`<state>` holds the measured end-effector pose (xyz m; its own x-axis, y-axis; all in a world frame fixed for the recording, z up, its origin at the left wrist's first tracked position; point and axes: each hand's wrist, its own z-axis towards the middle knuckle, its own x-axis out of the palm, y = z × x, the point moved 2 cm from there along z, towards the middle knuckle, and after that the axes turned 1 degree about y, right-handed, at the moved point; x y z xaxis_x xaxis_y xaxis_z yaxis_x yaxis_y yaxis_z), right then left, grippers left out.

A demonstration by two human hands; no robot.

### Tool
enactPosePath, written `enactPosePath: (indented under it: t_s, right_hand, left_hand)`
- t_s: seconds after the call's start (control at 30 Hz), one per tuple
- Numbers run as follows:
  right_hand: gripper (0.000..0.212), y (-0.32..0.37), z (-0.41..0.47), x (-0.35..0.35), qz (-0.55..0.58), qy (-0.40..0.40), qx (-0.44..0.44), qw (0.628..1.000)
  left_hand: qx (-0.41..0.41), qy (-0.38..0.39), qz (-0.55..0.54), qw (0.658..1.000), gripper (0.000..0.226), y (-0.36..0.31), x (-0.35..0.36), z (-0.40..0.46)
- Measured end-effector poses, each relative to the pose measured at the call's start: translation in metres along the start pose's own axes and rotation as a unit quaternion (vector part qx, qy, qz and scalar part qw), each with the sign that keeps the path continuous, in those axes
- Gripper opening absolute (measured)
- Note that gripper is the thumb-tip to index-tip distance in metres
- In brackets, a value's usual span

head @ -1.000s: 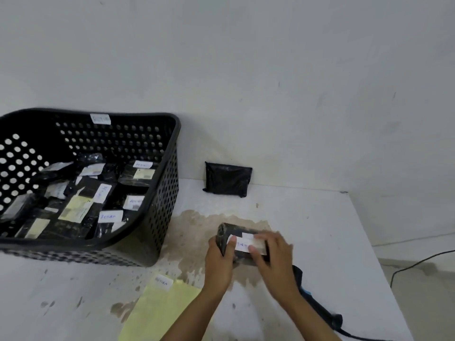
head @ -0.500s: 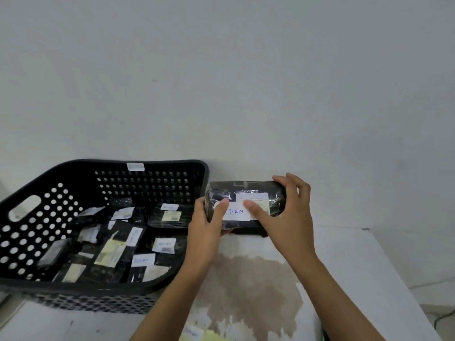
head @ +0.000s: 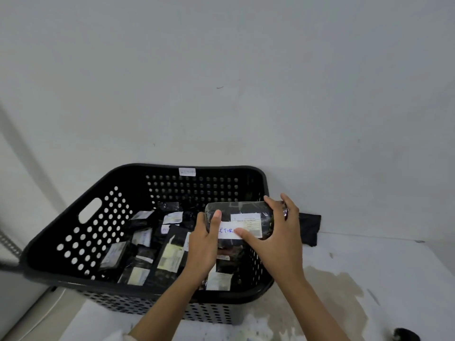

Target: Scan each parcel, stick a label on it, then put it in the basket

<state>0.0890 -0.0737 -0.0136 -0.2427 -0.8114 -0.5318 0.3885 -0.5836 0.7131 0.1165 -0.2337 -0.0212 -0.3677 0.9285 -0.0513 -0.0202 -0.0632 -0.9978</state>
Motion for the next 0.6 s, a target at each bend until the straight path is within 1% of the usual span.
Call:
enactPosePath:
  t_s: [0.13,0.23,0.33,0.4,0.47,0.5,0.53,0.6]
  right_hand:
    - [0.082,0.006,-0.01,0.013,-0.092,-0.025,-0.033,0.995]
    - [0.068,0.009,-0.013,0.017,-0.106,-0.04,-0.05,0.992]
    - [0.056,0.01,-0.013,0.017,-0.086,-0.062,-0.045,0.993]
    - [0.054,0.009,-0.014,0.017,-0.048,-0.081,-0.038,0.995]
    - [0.055,0.006,-0.015,0.018,-0.002,-0.096,-0.009,0.995]
    - [0.056,0.002,-0.015,0.019,0.009,-0.092,0.014,0.996]
    - [0.054,-0.001,-0.015,0.02,0.008,-0.073,0.036,0.997]
    - [0.047,-0.008,-0.013,0.026,-0.028,0.0,0.066,0.997]
  left_hand:
    - [-0.005,0.017,-0.003,1.0,0.039,0.015,-0.01,0.001]
    - [0.019,0.025,0.013,0.999,0.044,0.019,-0.014,0.003]
    - [0.048,0.025,0.02,0.998,0.039,0.017,-0.014,0.005]
    - [0.078,0.025,0.051,0.995,0.035,0.014,-0.018,0.011]
    - [0.099,-0.001,0.084,0.992,0.035,0.009,-0.033,0.022]
    - [0.107,-0.024,0.098,0.989,0.037,0.007,-0.045,0.03]
    - [0.111,-0.044,0.12,0.986,0.041,0.007,-0.057,0.039]
    - [0.091,-0.054,0.17,0.98,0.042,0.012,-0.08,0.06]
